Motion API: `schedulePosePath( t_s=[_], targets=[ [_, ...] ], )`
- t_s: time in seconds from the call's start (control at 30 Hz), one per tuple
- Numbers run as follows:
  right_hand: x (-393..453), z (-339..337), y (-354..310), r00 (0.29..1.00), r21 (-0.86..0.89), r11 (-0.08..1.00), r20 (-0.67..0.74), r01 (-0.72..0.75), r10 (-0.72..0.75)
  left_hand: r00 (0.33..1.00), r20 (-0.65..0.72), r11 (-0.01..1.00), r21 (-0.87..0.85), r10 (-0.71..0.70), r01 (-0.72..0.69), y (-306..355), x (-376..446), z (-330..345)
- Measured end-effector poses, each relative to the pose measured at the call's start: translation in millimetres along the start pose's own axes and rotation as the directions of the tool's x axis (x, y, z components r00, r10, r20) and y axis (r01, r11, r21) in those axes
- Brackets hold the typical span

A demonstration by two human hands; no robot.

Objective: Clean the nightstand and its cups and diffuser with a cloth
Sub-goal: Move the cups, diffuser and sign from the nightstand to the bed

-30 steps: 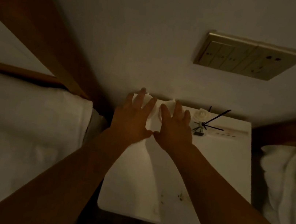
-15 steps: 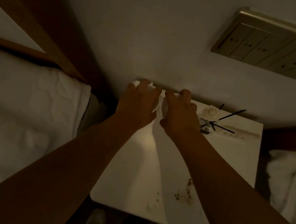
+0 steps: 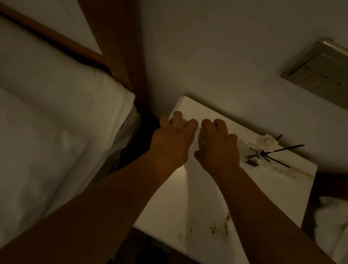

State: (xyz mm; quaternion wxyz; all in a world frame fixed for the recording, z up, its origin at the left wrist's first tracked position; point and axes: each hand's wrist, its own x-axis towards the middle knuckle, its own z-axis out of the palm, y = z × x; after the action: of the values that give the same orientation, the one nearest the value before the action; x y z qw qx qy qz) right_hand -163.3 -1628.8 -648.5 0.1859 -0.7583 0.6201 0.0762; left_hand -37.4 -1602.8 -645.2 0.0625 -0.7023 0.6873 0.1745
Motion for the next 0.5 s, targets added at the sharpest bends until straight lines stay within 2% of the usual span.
schedulePosePath(
  t_s=[0.23, 0.33, 0.5],
  targets=[
    [-15, 8, -54, 0.985, -0.041, 0.987, 0.083, 0.156, -0.152, 0.987, 0.003, 0.978, -0.134, -0.158, 0.157, -65, -52, -5],
    [-21, 16, -93, 0.958, -0.058, 0.962, 0.127, 0.266, -0.257, 0.958, -0.019, 0.938, -0.209, -0.286, 0.276, -101, -81, -9],
    [-31, 27, -174, 0.879, -0.078, 0.881, 0.151, 0.467, -0.452, 0.907, -0.099, 0.883, -0.294, -0.409, 0.366, -156, -124, -19]
  ],
)
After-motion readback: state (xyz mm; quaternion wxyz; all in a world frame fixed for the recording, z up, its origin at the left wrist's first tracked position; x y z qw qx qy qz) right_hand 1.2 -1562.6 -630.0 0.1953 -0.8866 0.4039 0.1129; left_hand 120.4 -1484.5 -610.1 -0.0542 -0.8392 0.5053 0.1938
